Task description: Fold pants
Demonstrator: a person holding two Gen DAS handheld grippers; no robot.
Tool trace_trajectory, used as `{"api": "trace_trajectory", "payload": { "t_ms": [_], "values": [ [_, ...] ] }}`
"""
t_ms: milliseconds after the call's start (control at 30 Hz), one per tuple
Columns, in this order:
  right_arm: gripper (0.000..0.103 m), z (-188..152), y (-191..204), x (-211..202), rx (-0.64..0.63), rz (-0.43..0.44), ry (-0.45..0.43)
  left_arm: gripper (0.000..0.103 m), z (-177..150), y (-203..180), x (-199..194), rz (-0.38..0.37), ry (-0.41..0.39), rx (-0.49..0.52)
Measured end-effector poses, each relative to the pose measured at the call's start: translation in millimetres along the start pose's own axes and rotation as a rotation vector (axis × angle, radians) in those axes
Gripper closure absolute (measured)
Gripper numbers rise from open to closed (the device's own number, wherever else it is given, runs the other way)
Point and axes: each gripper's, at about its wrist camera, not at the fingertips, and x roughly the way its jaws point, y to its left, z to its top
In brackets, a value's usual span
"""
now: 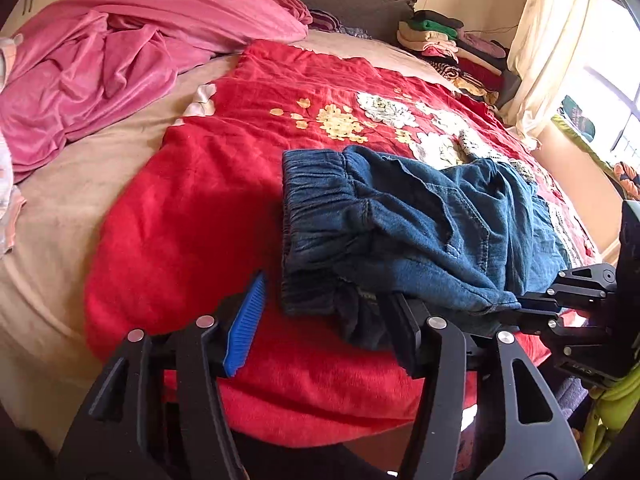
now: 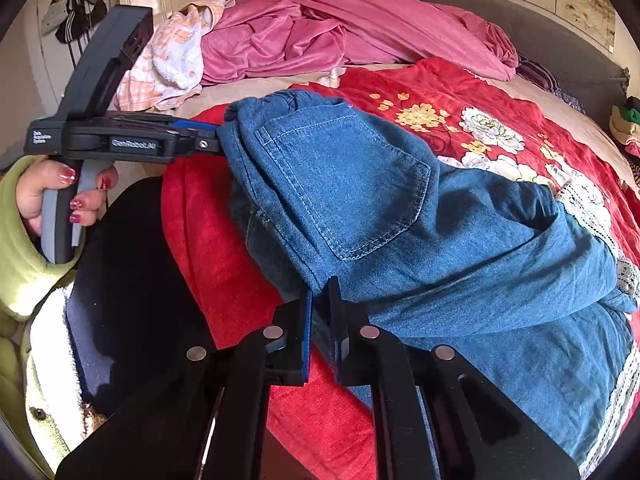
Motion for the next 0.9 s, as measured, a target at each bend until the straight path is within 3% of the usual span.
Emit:
{"api": "trace_trajectory", "payload": {
  "t_ms": [100,233,400,500,667,800,900],
  "values": [
    [0.093,-4,-1,6,0.011,0.014,0.017,0.052,-2,0,-14,0.022,0.0,-0.001],
    [0.088,-7,1,9,0.01,0.025,0.03,0.051,8,-16,-31,-0.02,-0.052,0.025],
    [0.085,-6,0,-2,0.007,0.049,0.024,0.051,24,-53,-8,-0.045,-0.032,0.104],
    [0.085,-6,-13,-29,0.054,0.066,-0.042,0.051,24,-65,10,0.01,0.004,0.15],
    [0.085,2,-32,-44,0.141,0.005,-0.099,0.051,7,-67,34,0.081,0.057,0.204],
    [0.082,7,-34,-19,0.176,0.0,-0.051,0.05,-4,-69,37,0.112,0.059,0.239],
    [0.073,0,-35,11,0.204,-0.02,0.061,0.05,-6,-68,38,0.114,0.051,0.243]
  ]
}}
